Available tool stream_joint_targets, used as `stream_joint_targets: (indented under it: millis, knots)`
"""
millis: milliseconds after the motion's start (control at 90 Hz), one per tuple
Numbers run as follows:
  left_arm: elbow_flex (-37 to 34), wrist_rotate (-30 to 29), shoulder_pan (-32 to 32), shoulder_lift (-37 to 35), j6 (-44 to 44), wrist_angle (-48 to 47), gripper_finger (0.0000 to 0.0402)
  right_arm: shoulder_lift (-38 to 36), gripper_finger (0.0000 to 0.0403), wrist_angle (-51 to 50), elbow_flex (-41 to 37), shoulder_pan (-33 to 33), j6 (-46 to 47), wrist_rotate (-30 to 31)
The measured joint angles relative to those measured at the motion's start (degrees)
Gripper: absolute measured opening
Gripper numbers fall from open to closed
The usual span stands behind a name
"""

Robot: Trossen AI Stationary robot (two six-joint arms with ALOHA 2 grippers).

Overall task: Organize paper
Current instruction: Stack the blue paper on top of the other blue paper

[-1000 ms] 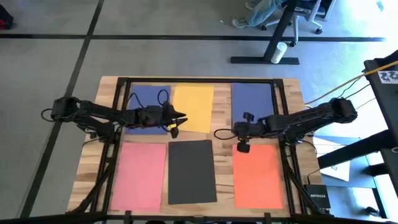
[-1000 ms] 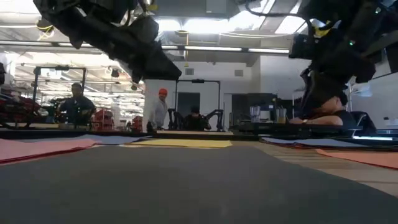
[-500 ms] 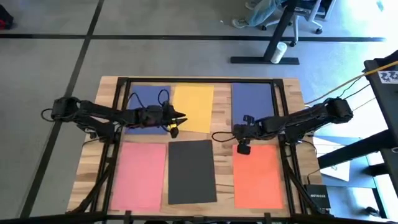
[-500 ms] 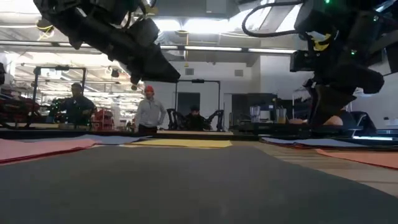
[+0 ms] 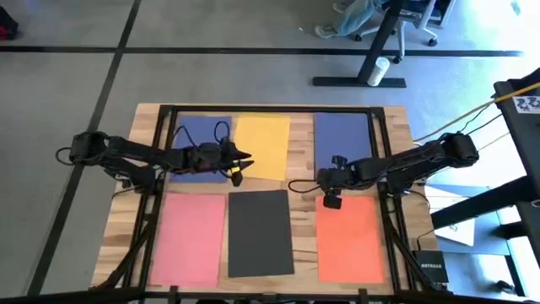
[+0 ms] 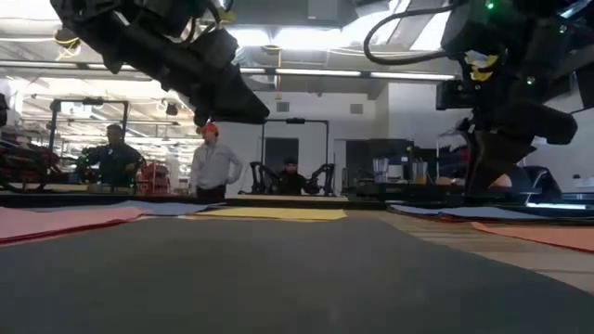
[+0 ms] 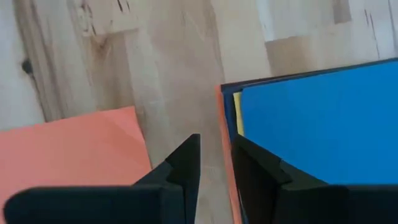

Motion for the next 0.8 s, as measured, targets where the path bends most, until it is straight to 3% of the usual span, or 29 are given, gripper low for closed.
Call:
stream_joint_targets:
  millis: [256,489,800]
  knots:
    - [0.0,-0.3,0.0,0.0,0.3,0.0,0.0125,0.8,0.0081,4.2,0.0,-1.8,-3.0,1.9]
    - [0.0,-0.4,0.0,0.0,1.3,0.0,0.0125,6.9,0.0084,6.4,0.0,-5.8,-5.8,-0.1]
    - [0.0,-0.4,0.0,0.0,1.4,-0.1,0.0125,11.5,0.0144,9.3,0.0,-6.5,-6.2,1.9]
